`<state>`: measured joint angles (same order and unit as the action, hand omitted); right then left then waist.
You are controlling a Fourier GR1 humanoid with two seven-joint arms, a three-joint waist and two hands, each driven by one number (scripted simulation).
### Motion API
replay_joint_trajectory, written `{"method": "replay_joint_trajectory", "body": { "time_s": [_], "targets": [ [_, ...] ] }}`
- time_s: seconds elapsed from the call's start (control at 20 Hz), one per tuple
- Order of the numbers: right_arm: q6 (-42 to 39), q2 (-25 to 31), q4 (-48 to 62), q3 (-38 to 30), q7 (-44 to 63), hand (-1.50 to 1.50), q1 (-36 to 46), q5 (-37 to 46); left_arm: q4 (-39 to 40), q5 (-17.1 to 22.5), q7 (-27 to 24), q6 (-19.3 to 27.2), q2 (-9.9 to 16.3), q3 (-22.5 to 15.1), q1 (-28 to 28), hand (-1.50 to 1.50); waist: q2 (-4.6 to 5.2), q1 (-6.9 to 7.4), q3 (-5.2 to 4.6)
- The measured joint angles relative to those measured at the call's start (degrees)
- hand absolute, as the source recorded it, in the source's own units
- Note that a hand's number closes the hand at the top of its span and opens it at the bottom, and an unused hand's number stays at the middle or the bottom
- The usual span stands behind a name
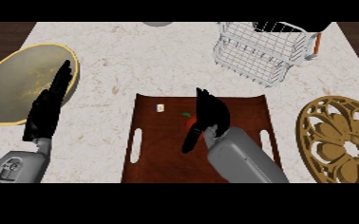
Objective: Pick the bell pepper from the tray and place it in the tiered basket
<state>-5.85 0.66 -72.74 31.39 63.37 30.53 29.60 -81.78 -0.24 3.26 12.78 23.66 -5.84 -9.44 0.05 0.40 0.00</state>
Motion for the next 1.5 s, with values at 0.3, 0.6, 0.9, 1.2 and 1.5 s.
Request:
{"method": "replay_joint_trajectory", "body": {
  "time_s": [0.3, 0.6, 0.9, 1.2, 1.5],
  "targets": [
    [0.54, 0.41, 4.18, 1.78, -1.23, 1.5, 0.95, -4.41, -1.26, -0.87, 1.14, -0.96, -0.52, 0.82, 0.03, 0.0, -0.25, 0.06, -0.16],
    [-2.27, 0.96, 5.13, 5.38, -2.98, 1.5, 3.01, -2.88, -1.3, -1.9, 0.91, -1.12, -1.9, 1.3, 0.42, 0.0, -0.42, -0.17, -0.28],
    [1.14, 0.5, 4.21, 4.78, -3.28, 1.5, 3.3, -5.3, -0.29, -2.31, -0.25, -2.64, -2.19, 3.07, 0.59, 0.0, -0.29, -0.12, -0.17],
    [9.51, 0.05, 13.41, 2.49, -0.81, 1.5, 15.82, -5.55, 0.15, -2.98, -0.86, -3.77, -2.92, 1.76, -1.25, 0.0, 0.69, 3.34, -0.11],
    [18.74, -0.05, 21.37, -0.98, -0.17, 1.5, 27.2, -0.15, 0.6, -3.59, -0.49, -4.33, -3.73, 0.38, -3.37, 0.0, 1.2, 5.61, -0.16]
  ]
}}
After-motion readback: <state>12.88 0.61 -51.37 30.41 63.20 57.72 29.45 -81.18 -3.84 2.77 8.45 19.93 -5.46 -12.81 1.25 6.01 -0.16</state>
